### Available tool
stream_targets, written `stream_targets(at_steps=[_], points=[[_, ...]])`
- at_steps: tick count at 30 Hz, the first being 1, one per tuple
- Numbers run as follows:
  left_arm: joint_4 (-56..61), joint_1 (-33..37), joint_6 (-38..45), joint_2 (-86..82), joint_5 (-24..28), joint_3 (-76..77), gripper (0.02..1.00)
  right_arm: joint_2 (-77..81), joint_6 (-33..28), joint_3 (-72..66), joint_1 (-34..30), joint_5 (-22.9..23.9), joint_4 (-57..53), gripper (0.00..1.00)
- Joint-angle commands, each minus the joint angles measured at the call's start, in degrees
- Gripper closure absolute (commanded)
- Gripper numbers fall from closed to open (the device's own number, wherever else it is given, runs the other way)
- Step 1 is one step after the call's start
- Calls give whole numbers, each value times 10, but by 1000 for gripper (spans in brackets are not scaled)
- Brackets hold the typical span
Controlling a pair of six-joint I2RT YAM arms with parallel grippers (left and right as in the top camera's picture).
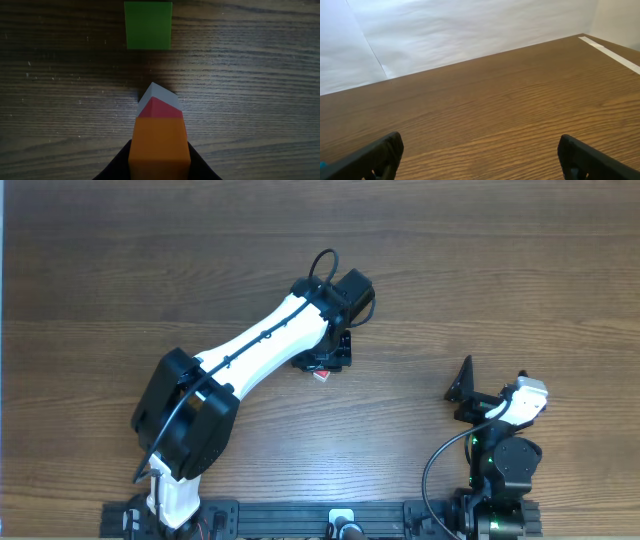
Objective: Stack Cubes
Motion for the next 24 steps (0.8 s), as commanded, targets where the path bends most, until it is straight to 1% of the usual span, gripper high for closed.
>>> stream_targets(at_steps=[1,24], points=[[2,3,9,8,5,9,976,-1,-3,3,2,10,-12,7],[13,3,11,8,-2,9,980,-1,-3,3,2,10,-12,9]])
